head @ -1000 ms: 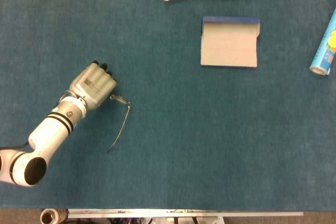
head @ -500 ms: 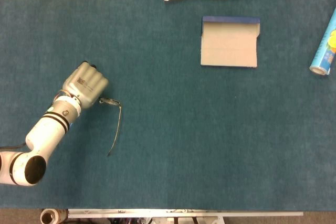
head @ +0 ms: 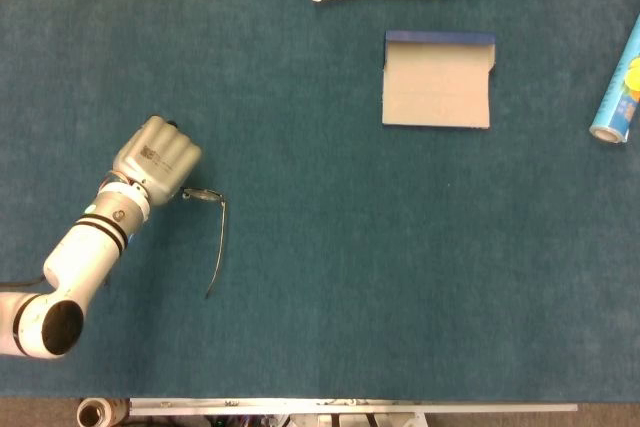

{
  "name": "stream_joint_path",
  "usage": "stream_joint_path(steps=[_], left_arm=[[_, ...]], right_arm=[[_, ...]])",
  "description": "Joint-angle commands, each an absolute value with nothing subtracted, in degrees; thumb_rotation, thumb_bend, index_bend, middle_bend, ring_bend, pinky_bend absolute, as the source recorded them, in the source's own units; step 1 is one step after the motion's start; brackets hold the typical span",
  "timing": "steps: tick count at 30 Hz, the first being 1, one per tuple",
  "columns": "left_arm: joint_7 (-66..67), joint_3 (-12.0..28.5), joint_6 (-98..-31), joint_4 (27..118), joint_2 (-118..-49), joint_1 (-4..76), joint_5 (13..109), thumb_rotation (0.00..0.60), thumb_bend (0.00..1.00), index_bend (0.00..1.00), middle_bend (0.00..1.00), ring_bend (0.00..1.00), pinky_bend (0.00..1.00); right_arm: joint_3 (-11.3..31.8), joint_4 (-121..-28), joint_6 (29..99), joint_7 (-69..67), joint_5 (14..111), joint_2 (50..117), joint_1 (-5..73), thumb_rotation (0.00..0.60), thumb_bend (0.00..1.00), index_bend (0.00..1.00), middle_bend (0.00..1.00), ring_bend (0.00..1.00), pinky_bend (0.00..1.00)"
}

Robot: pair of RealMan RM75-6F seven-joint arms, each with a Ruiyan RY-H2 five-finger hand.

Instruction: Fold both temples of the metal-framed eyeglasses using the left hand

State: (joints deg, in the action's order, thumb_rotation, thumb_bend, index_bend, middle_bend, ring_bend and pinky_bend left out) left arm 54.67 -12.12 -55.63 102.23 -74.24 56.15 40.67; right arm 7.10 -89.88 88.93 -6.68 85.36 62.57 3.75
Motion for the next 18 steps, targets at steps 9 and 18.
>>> stream_joint_path(steps=[9,18], left_arm=[[49.0,-11.7,-63.5,109.4,-67.4,50.3,49.1,0.600,1.00,0.47,0.20,0.21,0.38],[44.9,-11.0,-66.5,115.1,-62.6,46.2,48.4,0.600,1.00,0.50,0.00,0.00,0.10]], right_arm=[[6.9,-90.2,89.2,-6.6,85.8,62.6,3.7,0.600,0.16,0.61,0.53,0.47,0.52],[6.8,-90.5,89.5,-6.6,86.3,62.4,3.6,0.600,0.16,0.61,0.53,0.47,0.52]])
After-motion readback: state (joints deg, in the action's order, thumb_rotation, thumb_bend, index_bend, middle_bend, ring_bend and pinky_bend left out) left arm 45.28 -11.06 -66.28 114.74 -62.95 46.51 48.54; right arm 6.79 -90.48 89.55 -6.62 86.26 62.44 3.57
